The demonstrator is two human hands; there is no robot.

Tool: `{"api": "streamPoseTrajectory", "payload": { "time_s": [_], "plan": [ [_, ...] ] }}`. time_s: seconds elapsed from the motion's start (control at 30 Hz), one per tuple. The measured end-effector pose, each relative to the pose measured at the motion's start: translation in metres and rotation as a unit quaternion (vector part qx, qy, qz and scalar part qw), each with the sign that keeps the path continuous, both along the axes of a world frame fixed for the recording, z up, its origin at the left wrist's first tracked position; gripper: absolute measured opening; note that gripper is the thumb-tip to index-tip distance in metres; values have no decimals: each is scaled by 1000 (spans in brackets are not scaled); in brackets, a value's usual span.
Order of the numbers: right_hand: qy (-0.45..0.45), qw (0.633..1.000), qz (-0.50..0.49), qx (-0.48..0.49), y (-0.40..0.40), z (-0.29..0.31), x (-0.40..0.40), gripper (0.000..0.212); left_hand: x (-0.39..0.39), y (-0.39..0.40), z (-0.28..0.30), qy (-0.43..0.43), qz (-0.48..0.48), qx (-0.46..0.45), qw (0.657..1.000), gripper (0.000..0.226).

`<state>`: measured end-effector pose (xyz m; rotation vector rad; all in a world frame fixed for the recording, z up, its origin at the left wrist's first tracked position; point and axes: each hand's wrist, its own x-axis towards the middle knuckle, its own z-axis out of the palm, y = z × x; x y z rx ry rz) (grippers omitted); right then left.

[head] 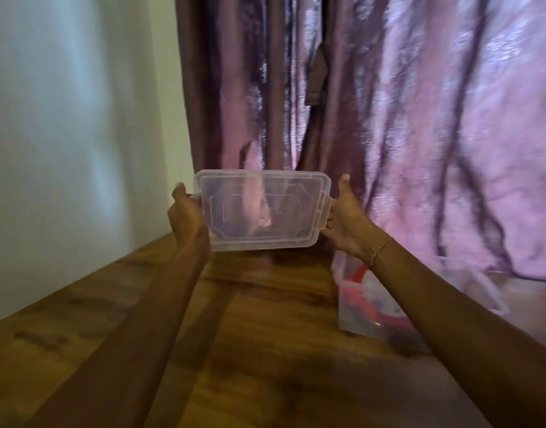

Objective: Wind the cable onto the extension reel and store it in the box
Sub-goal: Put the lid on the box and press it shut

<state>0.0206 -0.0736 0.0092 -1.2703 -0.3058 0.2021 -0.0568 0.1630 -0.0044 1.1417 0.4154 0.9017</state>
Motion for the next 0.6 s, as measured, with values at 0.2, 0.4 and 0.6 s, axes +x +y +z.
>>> {"api": "streamPoseTrajectory", "payload": {
  "time_s": [0.2, 0.4, 0.6],
  "plan": [
    [19, 987, -1, 158, -80, 6, -1, 59, 24, -56, 20, -74, -210, -84, 971, 32],
    [-36, 986, -155, 58, -149, -8, 6, 39, 37, -103, 19, 28, -412, -63, 909, 29],
    [-67, 948, -270, -155, -191, -12, -7, 29, 63, -146, 0, 121, -355, 133, 917, 18]
  ]
}}
